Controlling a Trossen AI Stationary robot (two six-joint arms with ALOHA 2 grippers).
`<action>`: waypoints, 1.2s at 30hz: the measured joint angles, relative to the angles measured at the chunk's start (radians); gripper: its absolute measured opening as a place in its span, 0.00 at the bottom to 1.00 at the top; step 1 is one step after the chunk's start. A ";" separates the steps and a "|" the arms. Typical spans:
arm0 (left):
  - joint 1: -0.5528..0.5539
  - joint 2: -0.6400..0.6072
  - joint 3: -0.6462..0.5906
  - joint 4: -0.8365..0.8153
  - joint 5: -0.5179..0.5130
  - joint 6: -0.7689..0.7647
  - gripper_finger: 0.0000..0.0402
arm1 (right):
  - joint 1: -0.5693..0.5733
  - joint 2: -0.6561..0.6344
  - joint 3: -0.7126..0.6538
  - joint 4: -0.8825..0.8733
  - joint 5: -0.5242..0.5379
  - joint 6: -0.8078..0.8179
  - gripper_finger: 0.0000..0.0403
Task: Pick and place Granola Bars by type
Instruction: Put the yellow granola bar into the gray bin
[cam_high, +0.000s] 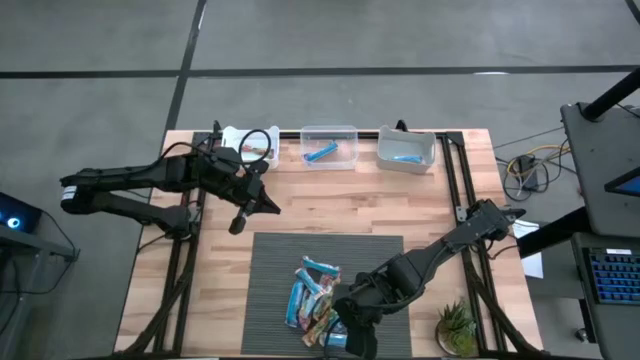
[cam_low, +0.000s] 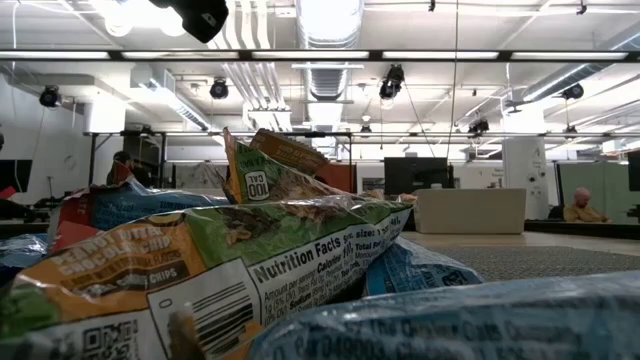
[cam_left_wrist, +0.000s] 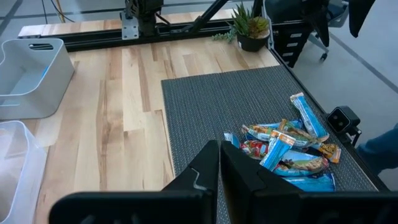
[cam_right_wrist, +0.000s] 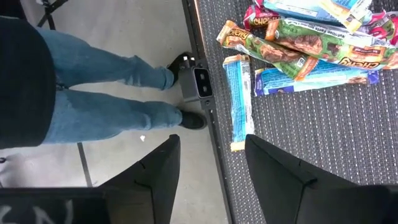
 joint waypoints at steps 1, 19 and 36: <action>0.000 0.000 0.000 0.000 0.000 0.000 0.00 | 0.000 0.000 0.000 0.000 0.000 0.000 0.43; 0.000 0.000 0.000 0.001 0.000 0.000 0.00 | -0.003 -0.088 0.000 -0.053 0.196 -0.263 0.03; -0.001 0.009 0.057 0.009 0.001 -0.138 0.00 | -0.013 -0.420 -0.209 -0.100 0.478 -0.286 0.03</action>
